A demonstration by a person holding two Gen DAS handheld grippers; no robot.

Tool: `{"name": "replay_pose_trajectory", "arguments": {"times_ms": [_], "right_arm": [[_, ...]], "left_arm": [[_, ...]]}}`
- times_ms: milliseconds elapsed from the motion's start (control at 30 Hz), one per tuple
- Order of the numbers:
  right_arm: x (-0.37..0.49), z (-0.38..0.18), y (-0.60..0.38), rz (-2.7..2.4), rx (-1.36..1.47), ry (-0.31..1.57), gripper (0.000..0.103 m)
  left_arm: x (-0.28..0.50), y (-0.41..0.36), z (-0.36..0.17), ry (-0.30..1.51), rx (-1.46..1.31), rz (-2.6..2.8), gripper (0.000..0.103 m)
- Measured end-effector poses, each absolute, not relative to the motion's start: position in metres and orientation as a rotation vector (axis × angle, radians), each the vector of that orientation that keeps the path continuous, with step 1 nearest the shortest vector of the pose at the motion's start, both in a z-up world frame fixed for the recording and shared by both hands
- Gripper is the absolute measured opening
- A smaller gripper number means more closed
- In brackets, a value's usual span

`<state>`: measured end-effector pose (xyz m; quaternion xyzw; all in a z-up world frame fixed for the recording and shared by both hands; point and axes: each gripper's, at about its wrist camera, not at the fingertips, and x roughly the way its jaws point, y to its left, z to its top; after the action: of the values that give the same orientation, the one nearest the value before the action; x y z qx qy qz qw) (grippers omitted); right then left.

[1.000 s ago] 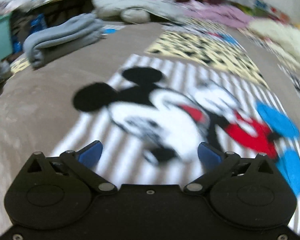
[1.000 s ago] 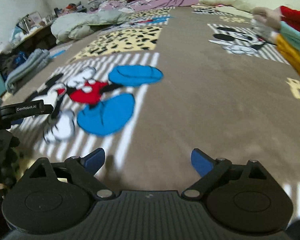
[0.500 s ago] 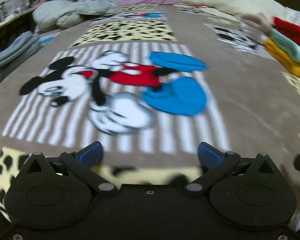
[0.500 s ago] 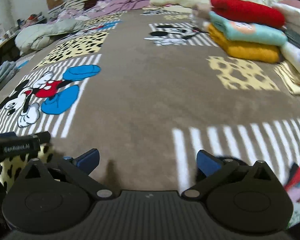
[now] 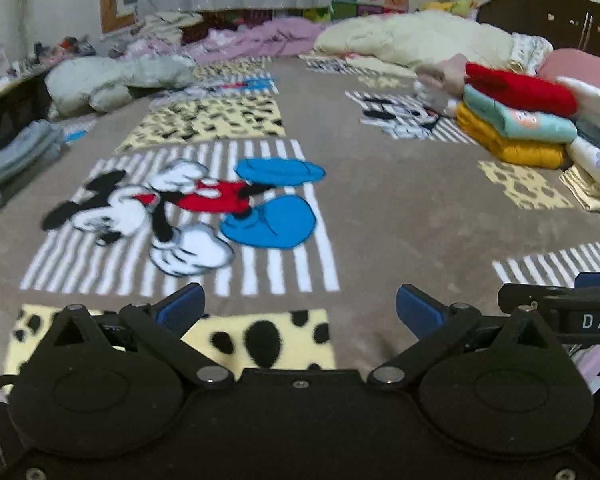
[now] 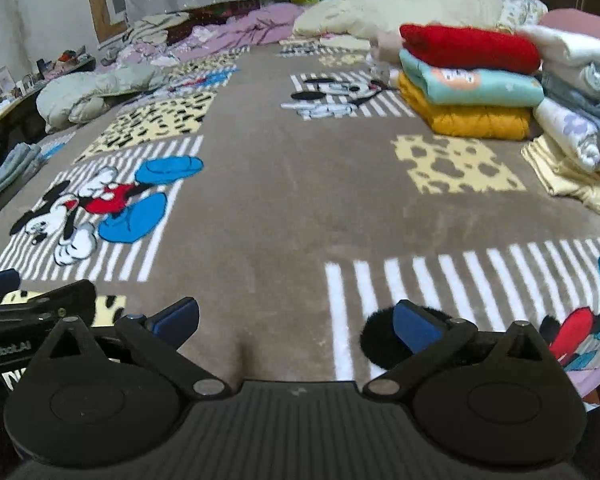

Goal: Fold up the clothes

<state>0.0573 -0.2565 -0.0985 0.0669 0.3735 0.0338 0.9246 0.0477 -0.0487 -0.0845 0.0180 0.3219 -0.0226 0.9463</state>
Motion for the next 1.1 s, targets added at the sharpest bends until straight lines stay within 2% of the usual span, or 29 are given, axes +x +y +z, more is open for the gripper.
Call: {"name": "replay_pose_trajectory", "arguments": {"times_ms": [467, 1100], "right_arm": [[0.033, -0.059, -0.219, 0.171, 0.118, 0.706, 0.103], [0.006, -0.033, -0.186, 0.169, 0.032, 0.649, 0.103]], "left_arm": [[0.017, -0.02, -0.055, 0.701, 0.001, 0.033, 0.103], [-0.013, 0.003, -0.029, 0.64, -0.045, 0.087, 0.103]]}}
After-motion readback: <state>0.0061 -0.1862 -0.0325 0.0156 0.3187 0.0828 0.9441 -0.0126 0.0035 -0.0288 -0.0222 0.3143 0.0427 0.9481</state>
